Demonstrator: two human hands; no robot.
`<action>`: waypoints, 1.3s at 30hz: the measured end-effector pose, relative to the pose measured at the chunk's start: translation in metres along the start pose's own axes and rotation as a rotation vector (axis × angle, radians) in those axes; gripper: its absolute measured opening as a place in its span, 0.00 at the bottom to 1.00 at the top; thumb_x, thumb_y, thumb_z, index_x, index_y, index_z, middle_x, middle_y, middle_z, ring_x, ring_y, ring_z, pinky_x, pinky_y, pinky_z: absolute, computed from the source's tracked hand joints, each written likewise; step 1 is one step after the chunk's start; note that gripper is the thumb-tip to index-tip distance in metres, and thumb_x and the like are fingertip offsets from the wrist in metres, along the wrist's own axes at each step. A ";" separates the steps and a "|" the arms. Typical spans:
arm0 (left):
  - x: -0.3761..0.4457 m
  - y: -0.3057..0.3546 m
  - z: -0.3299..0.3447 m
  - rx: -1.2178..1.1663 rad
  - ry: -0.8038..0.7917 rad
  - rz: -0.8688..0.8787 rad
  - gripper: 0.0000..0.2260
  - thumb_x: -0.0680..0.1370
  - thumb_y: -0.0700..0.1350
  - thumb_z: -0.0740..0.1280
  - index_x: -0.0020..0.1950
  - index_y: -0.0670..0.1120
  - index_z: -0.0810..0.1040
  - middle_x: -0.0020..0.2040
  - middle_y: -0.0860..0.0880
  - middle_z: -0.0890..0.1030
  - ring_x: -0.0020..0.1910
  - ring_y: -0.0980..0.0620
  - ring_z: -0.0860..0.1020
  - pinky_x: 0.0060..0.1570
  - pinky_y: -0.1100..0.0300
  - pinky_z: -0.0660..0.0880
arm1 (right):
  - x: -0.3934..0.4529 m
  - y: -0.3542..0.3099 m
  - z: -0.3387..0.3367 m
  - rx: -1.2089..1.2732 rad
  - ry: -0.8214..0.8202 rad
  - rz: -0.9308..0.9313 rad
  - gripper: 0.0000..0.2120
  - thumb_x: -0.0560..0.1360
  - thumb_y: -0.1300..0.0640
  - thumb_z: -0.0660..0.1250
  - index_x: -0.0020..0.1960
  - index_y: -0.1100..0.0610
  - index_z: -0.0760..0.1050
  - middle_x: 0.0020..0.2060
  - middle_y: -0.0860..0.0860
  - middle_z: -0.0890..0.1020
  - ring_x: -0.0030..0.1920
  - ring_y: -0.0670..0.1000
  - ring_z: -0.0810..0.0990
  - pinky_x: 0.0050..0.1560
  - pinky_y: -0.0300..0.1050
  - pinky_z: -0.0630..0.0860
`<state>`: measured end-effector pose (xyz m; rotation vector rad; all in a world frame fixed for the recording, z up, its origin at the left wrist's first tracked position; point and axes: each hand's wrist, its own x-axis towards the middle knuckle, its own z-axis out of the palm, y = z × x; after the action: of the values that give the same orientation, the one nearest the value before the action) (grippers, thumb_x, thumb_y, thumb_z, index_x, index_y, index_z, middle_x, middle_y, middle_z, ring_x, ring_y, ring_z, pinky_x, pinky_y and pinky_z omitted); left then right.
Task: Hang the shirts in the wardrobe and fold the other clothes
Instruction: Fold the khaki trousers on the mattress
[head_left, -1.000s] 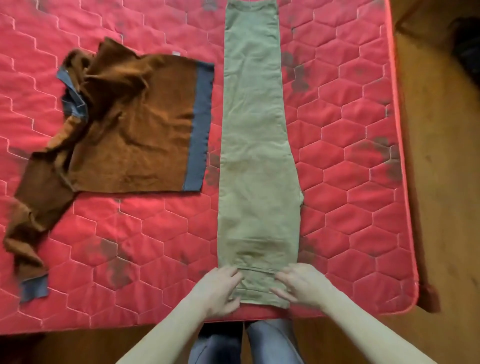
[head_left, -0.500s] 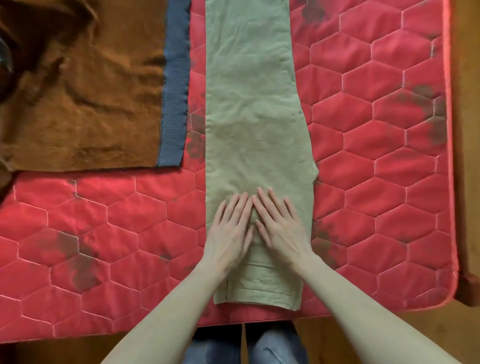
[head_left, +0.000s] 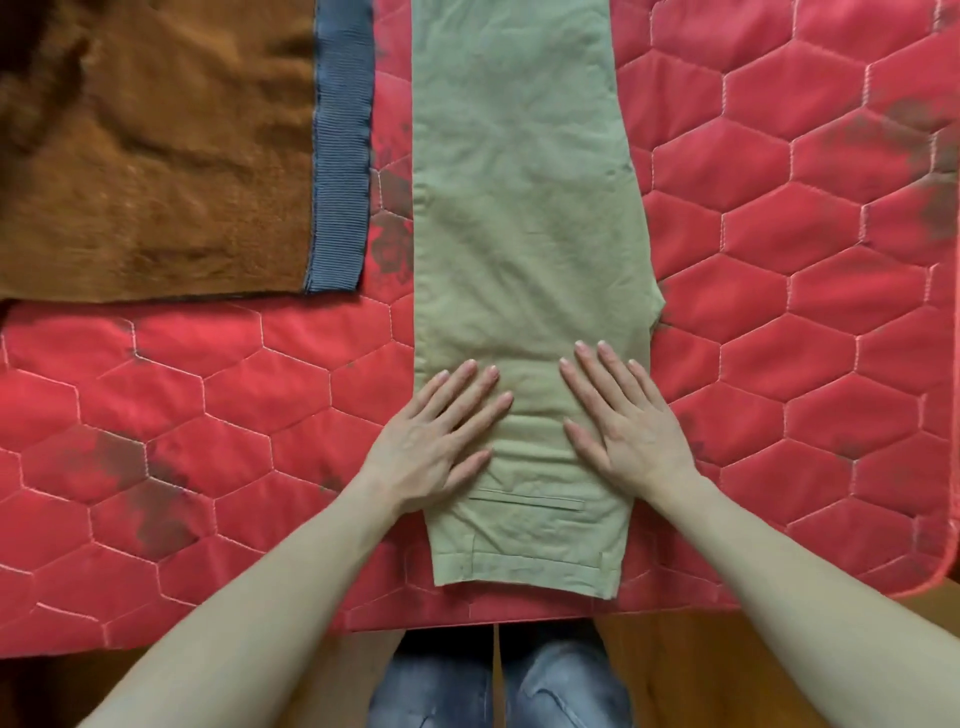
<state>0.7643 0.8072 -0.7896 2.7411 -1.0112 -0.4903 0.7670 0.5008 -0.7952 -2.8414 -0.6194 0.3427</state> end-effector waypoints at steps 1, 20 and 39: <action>0.001 0.003 -0.003 -0.006 -0.005 -0.022 0.31 0.85 0.59 0.57 0.85 0.49 0.54 0.85 0.44 0.53 0.84 0.42 0.49 0.81 0.44 0.54 | 0.000 0.000 -0.004 -0.016 -0.013 -0.001 0.32 0.83 0.42 0.58 0.83 0.53 0.58 0.83 0.52 0.58 0.83 0.54 0.55 0.79 0.59 0.60; -0.052 0.008 0.008 0.075 -0.093 0.267 0.36 0.84 0.62 0.58 0.85 0.42 0.53 0.84 0.38 0.51 0.84 0.40 0.50 0.80 0.43 0.53 | -0.032 -0.061 0.016 -0.028 -0.084 -0.278 0.33 0.84 0.40 0.57 0.84 0.53 0.56 0.84 0.50 0.56 0.83 0.52 0.54 0.80 0.57 0.57; -0.028 -0.015 0.001 0.124 -0.002 0.466 0.28 0.82 0.37 0.53 0.84 0.42 0.57 0.84 0.42 0.57 0.83 0.43 0.56 0.79 0.44 0.56 | -0.024 0.066 -0.028 -0.186 -0.266 -0.763 0.40 0.76 0.51 0.65 0.85 0.51 0.53 0.84 0.51 0.54 0.83 0.53 0.53 0.81 0.56 0.53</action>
<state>0.7530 0.8371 -0.7883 2.4757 -1.6664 -0.3594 0.7788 0.4274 -0.7817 -2.4718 -1.7747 0.5339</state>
